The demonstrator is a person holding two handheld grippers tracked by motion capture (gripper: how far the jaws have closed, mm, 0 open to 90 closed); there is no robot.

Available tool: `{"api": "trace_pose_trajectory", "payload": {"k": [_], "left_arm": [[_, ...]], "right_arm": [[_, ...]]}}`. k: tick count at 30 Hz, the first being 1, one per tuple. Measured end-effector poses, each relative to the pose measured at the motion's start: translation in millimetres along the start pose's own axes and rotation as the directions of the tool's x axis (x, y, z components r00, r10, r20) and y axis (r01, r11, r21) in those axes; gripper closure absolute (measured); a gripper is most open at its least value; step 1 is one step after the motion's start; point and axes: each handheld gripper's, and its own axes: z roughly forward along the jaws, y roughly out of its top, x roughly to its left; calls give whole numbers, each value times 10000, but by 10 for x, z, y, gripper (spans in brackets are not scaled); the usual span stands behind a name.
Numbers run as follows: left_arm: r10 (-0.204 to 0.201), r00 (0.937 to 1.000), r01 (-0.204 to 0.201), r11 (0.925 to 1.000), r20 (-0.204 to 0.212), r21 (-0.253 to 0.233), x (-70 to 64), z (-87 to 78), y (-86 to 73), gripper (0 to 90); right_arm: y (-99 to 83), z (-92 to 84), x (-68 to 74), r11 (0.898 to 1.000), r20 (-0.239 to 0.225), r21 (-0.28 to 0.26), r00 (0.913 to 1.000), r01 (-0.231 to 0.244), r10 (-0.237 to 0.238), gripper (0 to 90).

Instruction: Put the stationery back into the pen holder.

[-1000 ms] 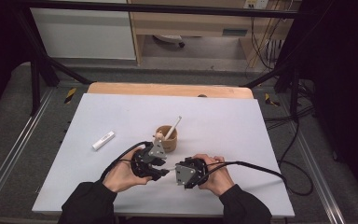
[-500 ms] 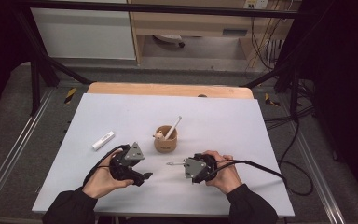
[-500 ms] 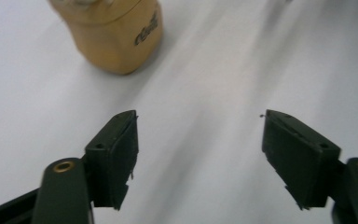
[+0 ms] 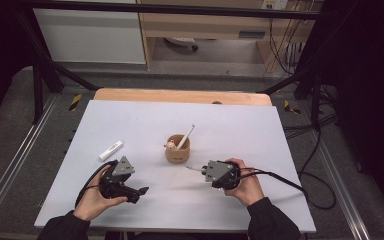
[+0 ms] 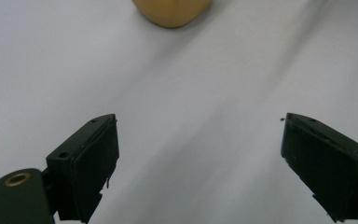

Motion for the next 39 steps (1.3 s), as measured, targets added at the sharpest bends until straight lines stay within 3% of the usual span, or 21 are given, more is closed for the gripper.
{"api": "trace_pose_trajectory", "payload": {"k": [4, 8, 12, 16, 19, 26, 33, 35, 39], "left_arm": [[-275, 9992, 273, 9996, -275, -66, 66, -30, -124, 107], [-564, 9979, 561, 9984, -309, -93, 112, -59, -246, 107], [-812, 9959, 807, 9967, -395, -130, 144, -94, -350, 107], [-945, 9945, 936, 9954, -451, -213, 160, -124, -416, 108], [-1051, 9933, 1040, 9943, -479, -254, 173, -132, -445, 108], [-1202, 9918, 1185, 9921, -443, -409, 180, -149, -484, 109], [-1326, 9902, 1310, 9906, -439, -391, 196, -143, -521, 109], [-1335, 9901, 1317, 9904, -444, -419, 198, -142, -525, 109], [-1380, 9894, 1361, 9898, -457, -433, 202, -142, -534, 109]], "right_arm": [[-31, -24, -32, 9970, 47, -263, 9973, -728, 729, 795], [-43, -51, -72, 9868, 11, -441, 9878, -1557, 1559, 795], [-42, -68, -115, 9677, -38, -729, 9704, -2413, 2417, 795], [-28, -76, -161, 9400, -47, -1070, 9456, -3239, 3253, 796], [-12, -80, -199, 9073, -98, -1426, 9172, -3956, 3984, 796], [23, -66, -298, 8086, -263, -2338, 8348, -5399, 5499, 796], [54, -18, -395, 6962, -627, -3099, 7445, -6475, 6646, 795], [76, 2, -422, 6726, -639, -3227, 7243, -6660, 6865, 795], [155, 45, -480, 6347, -704, -3560, 6970, -6859, 7137, 795]]}}
